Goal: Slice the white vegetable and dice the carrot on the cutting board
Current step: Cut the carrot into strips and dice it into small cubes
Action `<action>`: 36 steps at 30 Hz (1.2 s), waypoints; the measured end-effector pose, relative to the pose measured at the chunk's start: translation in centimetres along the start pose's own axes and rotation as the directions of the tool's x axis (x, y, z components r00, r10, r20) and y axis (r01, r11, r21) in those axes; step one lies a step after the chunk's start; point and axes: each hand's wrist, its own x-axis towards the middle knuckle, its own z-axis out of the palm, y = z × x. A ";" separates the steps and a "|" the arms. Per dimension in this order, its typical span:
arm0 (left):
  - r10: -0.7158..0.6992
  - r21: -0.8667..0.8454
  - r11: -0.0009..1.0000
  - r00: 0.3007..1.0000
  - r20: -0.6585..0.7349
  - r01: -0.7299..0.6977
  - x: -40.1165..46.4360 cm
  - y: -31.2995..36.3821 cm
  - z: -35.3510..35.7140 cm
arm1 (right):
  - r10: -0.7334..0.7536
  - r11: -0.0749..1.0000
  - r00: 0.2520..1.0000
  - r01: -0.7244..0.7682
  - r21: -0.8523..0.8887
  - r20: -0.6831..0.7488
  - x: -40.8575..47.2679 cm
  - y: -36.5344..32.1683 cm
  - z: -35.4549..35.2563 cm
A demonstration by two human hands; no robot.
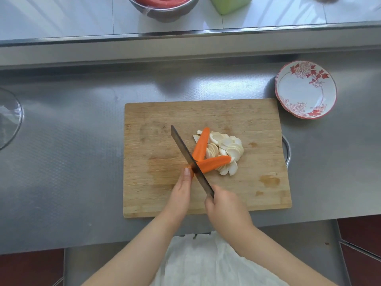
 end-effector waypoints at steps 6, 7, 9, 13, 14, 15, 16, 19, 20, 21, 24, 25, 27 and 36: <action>-0.022 -0.013 1.000 0.997 0.074 0.023 0.2 -0.5 -0.7 | 0.012 1.000 1.000 -0.012 0.003 -0.019 -0.7 -0.8 -0.3; -0.026 0.000 1.000 0.996 0.084 0.026 0.4 -0.7 -0.7 | 0.018 1.000 0.999 -0.018 0.019 -0.027 -1.0 -0.9 -0.4; -0.030 0.046 0.999 0.995 0.095 0.026 0.5 -0.8 -0.6 | 0.021 0.999 0.999 -0.019 0.039 -0.047 -1.5 -1.3 -0.7; -0.005 0.103 0.995 0.996 0.090 -0.004 0.2 -0.5 -0.2 | 0.024 0.999 0.997 -0.022 0.029 -0.066 -2.8 -2.2 -1.3; 0.002 0.116 0.993 0.996 0.085 -0.012 0.2 -0.5 -0.1 | 0.029 0.999 0.997 -0.028 0.018 -0.066 -3.1 -2.4 -1.5; 0.008 0.122 0.992 0.996 0.085 -0.018 0.0 -0.2 0.0 | 0.031 1.000 0.997 -0.030 0.009 -0.066 -3.4 -2.6 -1.7; 0.013 0.126 0.992 0.997 0.080 -0.023 -0.1 -0.1 0.1 | 0.030 1.000 0.997 -0.030 0.002 -0.066 -3.7 -2.8 -1.8; 0.059 0.139 0.988 0.994 0.090 -0.072 -0.3 0.1 0.3 | 0.028 1.000 0.997 -0.028 -0.004 -0.073 -4.5 -3.4 -2.1; 0.072 0.152 0.985 0.993 0.090 -0.085 -0.3 0.1 0.3 | 0.029 1.000 0.997 -0.029 0.001 -0.076 -4.7 -3.4 -2.1; 0.079 0.157 0.983 0.992 0.094 -0.093 -0.3 0.0 0.4 | 0.033 0.999 0.996 -0.032 0.007 -0.078 -4.9 -3.5 -2.1; 0.106 0.162 0.979 0.989 0.107 -0.123 -0.6 0.1 0.6 | 0.038 0.999 0.996 -0.037 0.016 -0.085 -5.4 -3.7 -2.2; 0.122 0.162 0.977 0.987 0.107 -0.139 -0.5 0.0 0.7 | 0.041 0.999 0.995 -0.039 0.016 -0.089 -5.4 -3.7 -2.3; 0.118 0.164 0.977 0.988 0.101 -0.134 -0.6 0.2 0.9 | 0.051 0.999 0.994 -0.049 0.018 -0.093 -5.6 -3.7 -2.3; 0.102 0.160 0.980 0.989 0.109 -0.119 -1.0 0.0 0.7 | 0.090 0.996 0.995 -0.089 0.016 -0.046 -5.7 -4.6 -2.5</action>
